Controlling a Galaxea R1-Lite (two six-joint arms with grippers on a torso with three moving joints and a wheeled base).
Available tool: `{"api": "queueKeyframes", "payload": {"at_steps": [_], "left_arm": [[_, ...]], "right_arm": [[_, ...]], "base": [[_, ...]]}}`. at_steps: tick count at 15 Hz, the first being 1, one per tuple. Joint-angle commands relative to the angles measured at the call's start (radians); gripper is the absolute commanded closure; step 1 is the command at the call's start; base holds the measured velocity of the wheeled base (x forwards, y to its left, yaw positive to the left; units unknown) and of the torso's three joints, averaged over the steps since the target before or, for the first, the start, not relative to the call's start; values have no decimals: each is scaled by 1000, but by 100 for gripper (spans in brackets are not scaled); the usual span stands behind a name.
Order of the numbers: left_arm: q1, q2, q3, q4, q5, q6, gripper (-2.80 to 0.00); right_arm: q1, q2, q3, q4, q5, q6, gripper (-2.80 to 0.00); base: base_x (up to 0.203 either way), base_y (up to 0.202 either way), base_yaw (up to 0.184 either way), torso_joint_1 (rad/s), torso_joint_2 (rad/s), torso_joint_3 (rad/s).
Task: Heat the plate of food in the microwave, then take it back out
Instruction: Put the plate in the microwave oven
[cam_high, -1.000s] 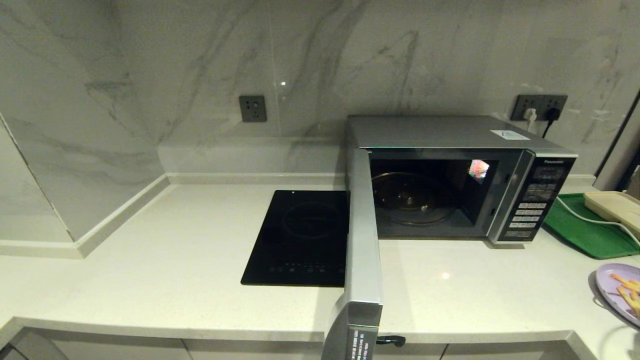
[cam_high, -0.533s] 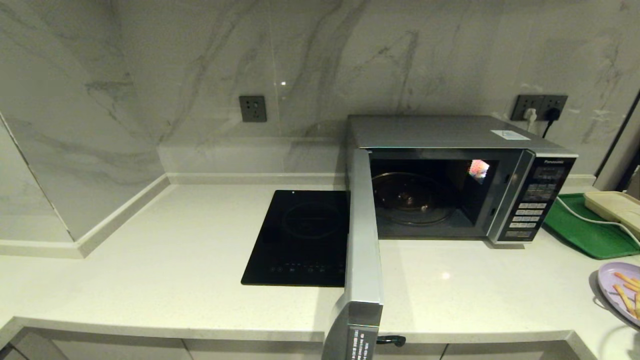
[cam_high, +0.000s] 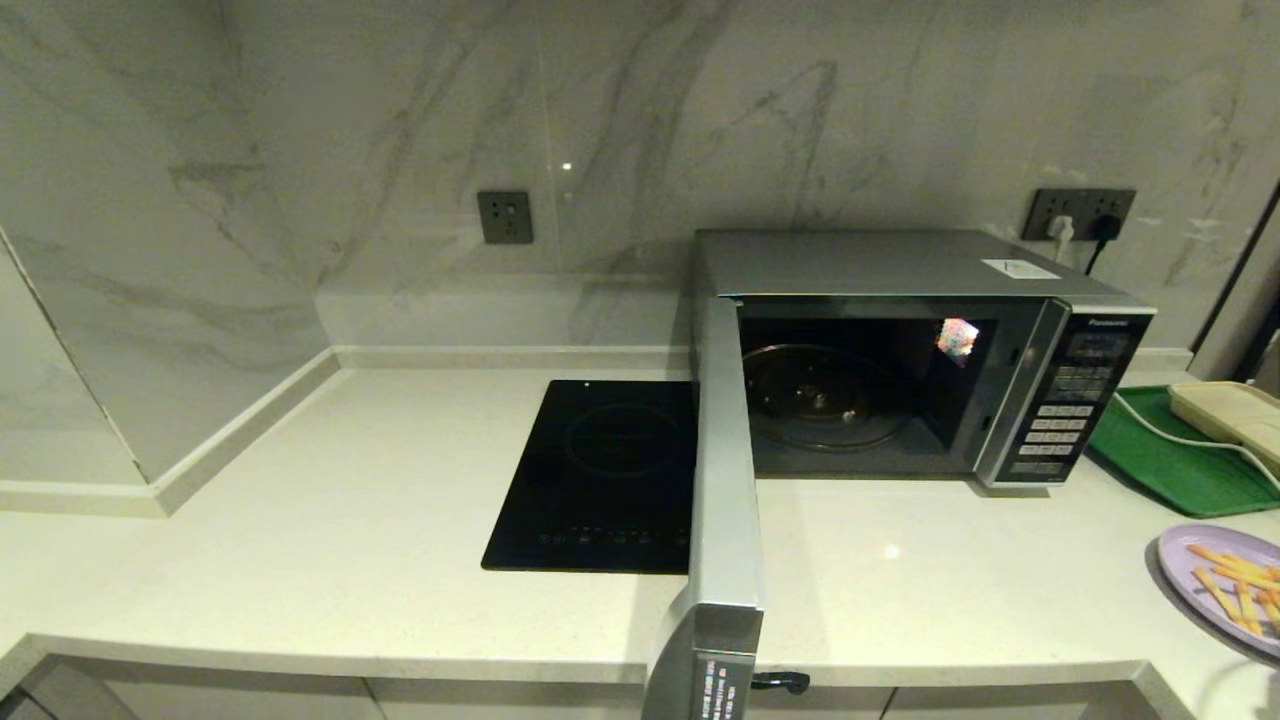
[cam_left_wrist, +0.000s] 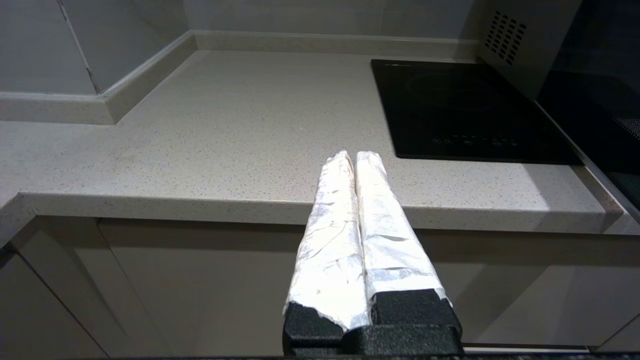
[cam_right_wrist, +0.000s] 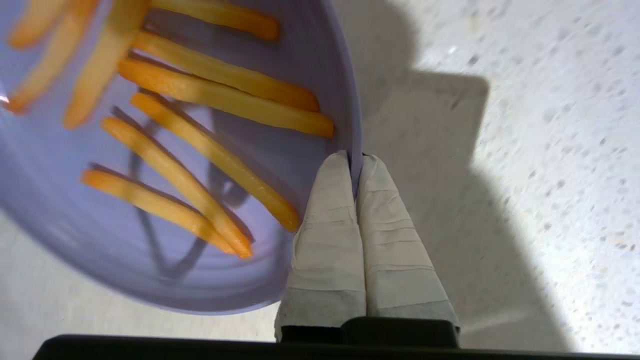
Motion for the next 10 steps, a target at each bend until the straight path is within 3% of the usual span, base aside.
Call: {"api": "queueKeyframes", "payload": {"at_steps": [1, 5, 10], "left_arm": [[1, -1, 0, 0, 0, -1, 0], [1, 0, 0, 0, 0, -1, 0], [1, -2, 0, 0, 0, -1, 0]], "right_arm": [[1, -48, 15, 1, 14, -14, 0], [9, -104, 56, 1, 82, -81, 0], [75, -173, 121, 2, 125, -84, 0]], "base": [[0, 0, 0, 0, 0, 0], [0, 0, 0, 0, 0, 0], [0, 0, 0, 0, 0, 0]]}}
